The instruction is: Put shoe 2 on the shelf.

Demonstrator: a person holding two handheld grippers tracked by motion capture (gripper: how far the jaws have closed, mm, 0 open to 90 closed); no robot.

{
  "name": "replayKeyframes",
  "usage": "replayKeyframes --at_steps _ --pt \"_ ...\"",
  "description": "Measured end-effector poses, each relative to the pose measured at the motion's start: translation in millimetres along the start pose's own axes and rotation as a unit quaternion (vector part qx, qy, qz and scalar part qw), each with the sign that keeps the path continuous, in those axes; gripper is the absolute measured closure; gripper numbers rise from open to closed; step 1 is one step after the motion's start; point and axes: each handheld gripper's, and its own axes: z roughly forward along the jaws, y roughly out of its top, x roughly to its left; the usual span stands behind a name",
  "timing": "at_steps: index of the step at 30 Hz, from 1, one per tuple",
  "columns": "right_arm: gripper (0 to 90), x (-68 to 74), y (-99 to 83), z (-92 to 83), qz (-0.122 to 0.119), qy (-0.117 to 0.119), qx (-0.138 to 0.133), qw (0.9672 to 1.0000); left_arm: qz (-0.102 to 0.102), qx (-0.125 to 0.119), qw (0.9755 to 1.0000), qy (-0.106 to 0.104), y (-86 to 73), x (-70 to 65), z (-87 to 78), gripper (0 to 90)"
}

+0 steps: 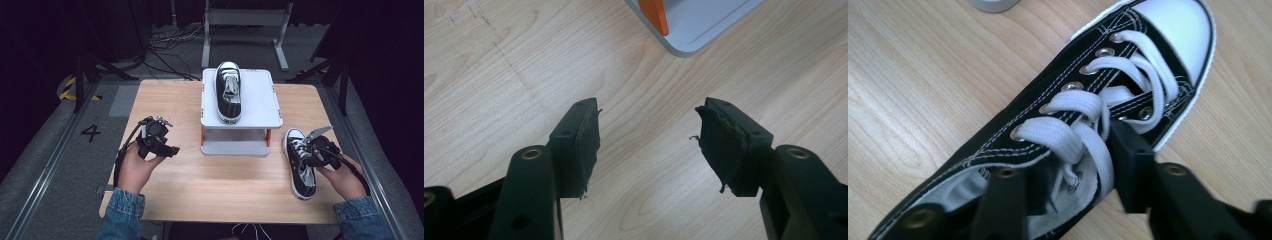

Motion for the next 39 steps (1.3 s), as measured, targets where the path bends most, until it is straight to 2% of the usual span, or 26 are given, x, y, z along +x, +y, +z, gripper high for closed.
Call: replayKeyframes --at_steps 2,3,6,9,12,14,22,27,31,39 --pt "73.4 -3.6 -1.2 -4.2 0.022 0.003 -0.006 0.9997 -0.003 -0.005 1.0 0.001 -0.4 0.3 -0.1 41.4" --pt "73.8 -6.1 -1.4 -5.0 0.035 0.01 -0.006 0.9993 -0.004 -0.004 1.0 0.001 -0.6 0.2 0.0 41.4" --pt "73.9 -7.2 1.1 -5.9 0.062 0.012 -0.008 0.998 -0.002 -0.003 1.0 0.003 -1.7 0.8 -0.3 41.4" --pt "74.6 -12.2 4.9 -8.9 0.104 0.025 -0.016 0.9941 -0.006 -0.003 1.0 0.002 -3.2 1.7 -2.2 41.4" --pt "75.2 -18.6 8.7 -16.3 0.144 0.054 -0.034 0.9876 -0.012 -0.008 0.9999 0.002 -5.4 3.5 -4.8 41.4" --pt "75.4 -20.6 11.7 -21.4 0.153 0.064 -0.042 0.9853 -0.015 -0.009 0.9998 0.004 -6.4 4.3 -5.7 41.4" --pt "75.4 -25.2 25.8 -41.1 0.151 0.051 -0.057 0.9856 -0.016 -0.013 0.9998 0.005 -9.3 7.2 -8.2 41.4" --pt "75.4 -33.8 33.2 -58.8 0.161 0.045 -0.076 0.983 -0.017 -0.015 0.9997 0.003 -10.4 9.1 -9.7 41.4" --pt "75.3 -37.5 41.6 -73.6 0.152 0.032 -0.08 0.9846 -0.018 -0.015 0.9997 0.002 -10.6 9.3 -9.7 41.5" --pt "75.3 -42.9 60.1 -100.3 0.144 0.001 -0.09 0.9855 -0.022 -0.016 0.9996 0.002 -11.5 11.1 -10.2 41.5"
